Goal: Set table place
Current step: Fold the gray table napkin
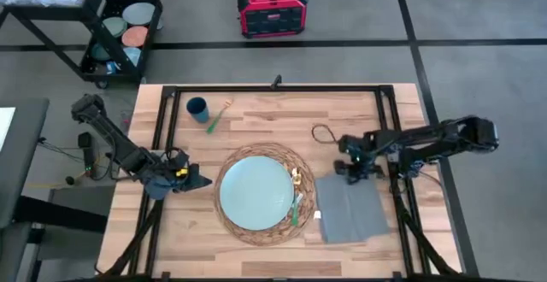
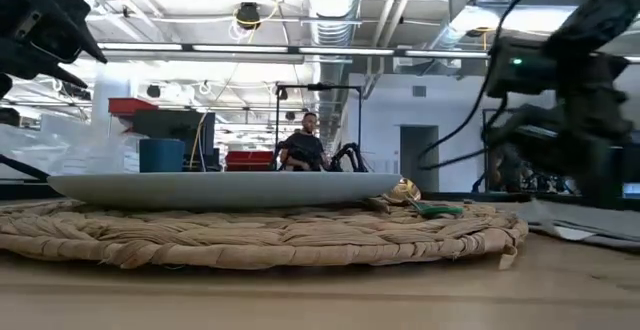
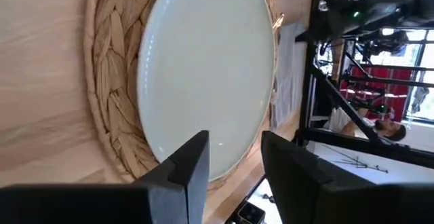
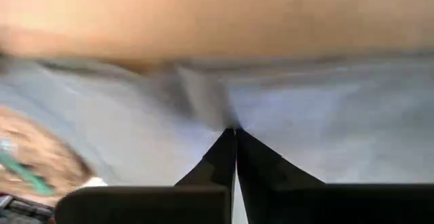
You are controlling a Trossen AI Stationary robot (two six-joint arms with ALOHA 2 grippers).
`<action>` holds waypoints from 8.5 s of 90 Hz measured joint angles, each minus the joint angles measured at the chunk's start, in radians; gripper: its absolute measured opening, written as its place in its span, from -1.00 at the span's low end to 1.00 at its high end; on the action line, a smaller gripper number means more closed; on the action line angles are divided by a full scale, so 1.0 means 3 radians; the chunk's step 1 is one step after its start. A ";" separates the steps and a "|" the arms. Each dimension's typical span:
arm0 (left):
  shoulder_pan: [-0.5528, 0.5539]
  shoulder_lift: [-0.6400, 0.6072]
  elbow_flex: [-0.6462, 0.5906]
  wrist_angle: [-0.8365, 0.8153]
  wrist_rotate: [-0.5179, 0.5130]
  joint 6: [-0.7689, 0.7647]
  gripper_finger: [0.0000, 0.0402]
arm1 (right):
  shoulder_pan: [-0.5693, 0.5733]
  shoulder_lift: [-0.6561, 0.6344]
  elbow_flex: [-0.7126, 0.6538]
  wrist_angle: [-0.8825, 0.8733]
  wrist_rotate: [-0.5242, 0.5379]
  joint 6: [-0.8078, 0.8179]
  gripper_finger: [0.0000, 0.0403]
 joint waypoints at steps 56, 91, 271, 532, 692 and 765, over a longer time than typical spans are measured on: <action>-0.0001 0.0003 -0.0001 0.0012 -0.0010 0.0037 -0.41 | -0.0262 -0.0698 0.0689 -0.2063 0.0360 -0.1396 -0.59; 0.0000 -0.0006 -0.0001 -0.0058 0.0013 0.0033 -0.41 | 0.1069 -0.0334 0.0686 -0.1607 0.0915 0.1160 -0.12; -0.0001 -0.0792 -0.0001 -0.1112 0.0215 -0.0117 -0.41 | 0.2175 0.0090 0.0974 -0.1170 0.0472 0.2967 -1.00; 0.0000 -0.0784 -0.0001 -0.1118 0.0530 -0.0173 -0.41 | 0.2685 0.0811 0.1299 -0.0032 0.1744 0.2687 -1.00; 0.0000 -0.0498 -0.0001 -0.1042 0.0529 0.0089 -0.41 | 0.3247 0.1225 0.1429 0.0392 0.1001 0.2394 -0.22; -0.0001 -0.0498 -0.0001 -0.0926 0.0529 0.0077 -0.41 | 0.3301 0.1332 0.1461 0.0258 0.1006 0.2167 -0.33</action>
